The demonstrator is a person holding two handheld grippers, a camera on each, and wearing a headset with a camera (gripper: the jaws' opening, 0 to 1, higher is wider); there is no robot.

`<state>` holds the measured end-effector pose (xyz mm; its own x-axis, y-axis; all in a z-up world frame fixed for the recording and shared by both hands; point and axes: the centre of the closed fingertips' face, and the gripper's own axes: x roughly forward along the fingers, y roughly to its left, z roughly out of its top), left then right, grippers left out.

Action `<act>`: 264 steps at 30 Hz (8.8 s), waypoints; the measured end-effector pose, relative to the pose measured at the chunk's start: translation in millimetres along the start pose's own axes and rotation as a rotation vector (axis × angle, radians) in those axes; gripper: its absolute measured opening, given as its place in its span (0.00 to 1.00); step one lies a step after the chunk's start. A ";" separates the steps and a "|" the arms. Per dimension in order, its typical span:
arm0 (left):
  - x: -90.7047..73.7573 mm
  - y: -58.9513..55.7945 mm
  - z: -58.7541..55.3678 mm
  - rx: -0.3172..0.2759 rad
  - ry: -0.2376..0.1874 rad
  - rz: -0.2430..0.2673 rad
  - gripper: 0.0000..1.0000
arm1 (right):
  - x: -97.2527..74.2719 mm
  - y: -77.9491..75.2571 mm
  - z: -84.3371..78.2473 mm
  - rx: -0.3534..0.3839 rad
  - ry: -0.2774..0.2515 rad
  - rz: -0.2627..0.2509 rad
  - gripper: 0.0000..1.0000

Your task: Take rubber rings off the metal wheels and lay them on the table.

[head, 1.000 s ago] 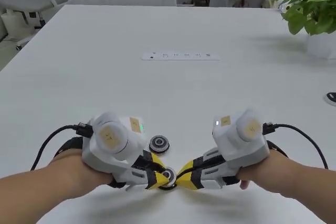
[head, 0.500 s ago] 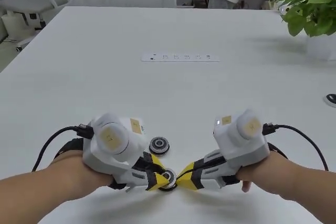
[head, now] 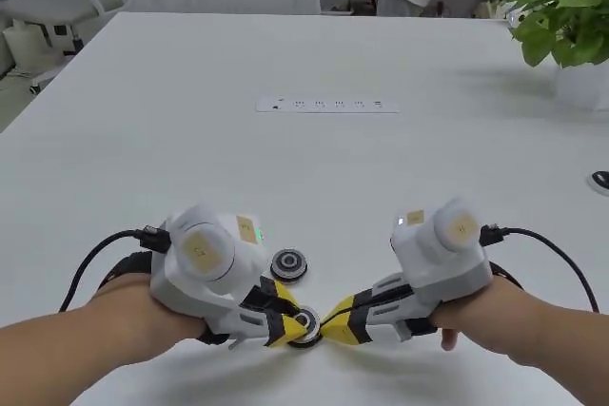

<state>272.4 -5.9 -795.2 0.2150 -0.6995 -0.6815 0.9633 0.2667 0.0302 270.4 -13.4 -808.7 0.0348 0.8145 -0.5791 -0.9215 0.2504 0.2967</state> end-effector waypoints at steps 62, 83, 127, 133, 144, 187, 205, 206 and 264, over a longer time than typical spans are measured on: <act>0.3 -0.5 0.7 0.004 0.000 0.013 0.12 | 1.3 -2.1 -0.2 -0.072 0.012 -0.023 0.00; 0.6 -0.4 0.7 0.006 0.003 0.018 0.12 | -3.8 -4.9 1.7 0.095 -0.036 -0.007 0.00; 1.1 0.1 0.7 0.021 0.024 0.033 0.11 | -5.3 4.7 18.1 0.199 -0.118 0.048 0.00; 1.0 0.1 0.6 0.021 0.024 0.033 0.11 | -4.1 7.2 19.7 0.192 -0.119 0.056 0.00; 1.0 0.0 0.7 0.024 0.022 0.032 0.11 | -3.6 7.9 20.8 0.189 -0.125 0.063 0.00; -8.5 -2.5 13.0 -0.063 -0.073 -0.016 0.31 | -7.9 -0.2 27.4 0.181 -0.158 0.030 0.00; -39.5 -1.6 9.0 -0.081 -0.108 0.005 0.43 | -8.6 0.2 30.3 0.186 -0.167 0.039 0.00; -40.9 -1.0 8.6 -0.084 -0.109 0.007 0.44 | -8.6 0.3 30.5 0.186 -0.167 0.040 0.00; -99.6 11.4 -46.5 -0.196 -0.109 0.127 0.77 | 15.9 20.2 56.3 0.130 -0.148 0.107 0.00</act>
<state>254.6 97.6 -761.0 0.3585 -0.7169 -0.5980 0.8804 0.4727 -0.0389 274.1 34.1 -769.1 0.0050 0.9057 -0.4239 -0.8659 0.2159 0.4512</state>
